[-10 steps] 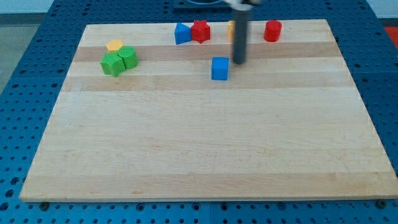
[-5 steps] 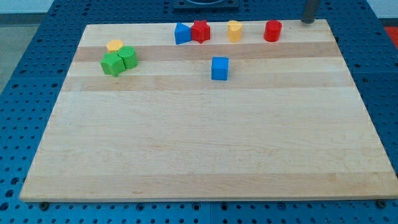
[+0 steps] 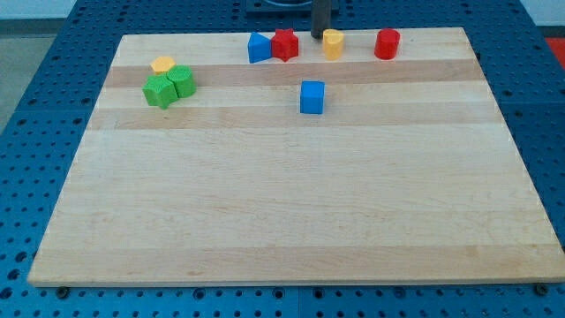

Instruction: Move the yellow heart closer to the blue cube

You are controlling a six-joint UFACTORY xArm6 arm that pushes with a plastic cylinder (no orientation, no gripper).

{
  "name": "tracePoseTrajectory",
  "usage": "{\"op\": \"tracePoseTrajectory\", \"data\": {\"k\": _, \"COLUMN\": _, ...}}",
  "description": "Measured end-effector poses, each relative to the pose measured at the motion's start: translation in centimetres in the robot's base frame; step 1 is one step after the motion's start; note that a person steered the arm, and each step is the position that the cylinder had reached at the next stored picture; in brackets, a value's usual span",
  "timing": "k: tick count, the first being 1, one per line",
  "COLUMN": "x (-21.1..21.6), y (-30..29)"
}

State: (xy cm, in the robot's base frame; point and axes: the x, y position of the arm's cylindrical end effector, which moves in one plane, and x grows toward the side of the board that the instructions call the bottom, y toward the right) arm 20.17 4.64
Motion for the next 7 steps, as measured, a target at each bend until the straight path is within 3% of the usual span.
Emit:
{"op": "tracePoseTrajectory", "data": {"k": 3, "x": 1.1, "y": 2.6}}
{"op": "tracePoseTrajectory", "data": {"k": 5, "x": 4.7, "y": 7.5}}
{"op": "tracePoseTrajectory", "data": {"k": 7, "x": 7.6, "y": 6.8}}
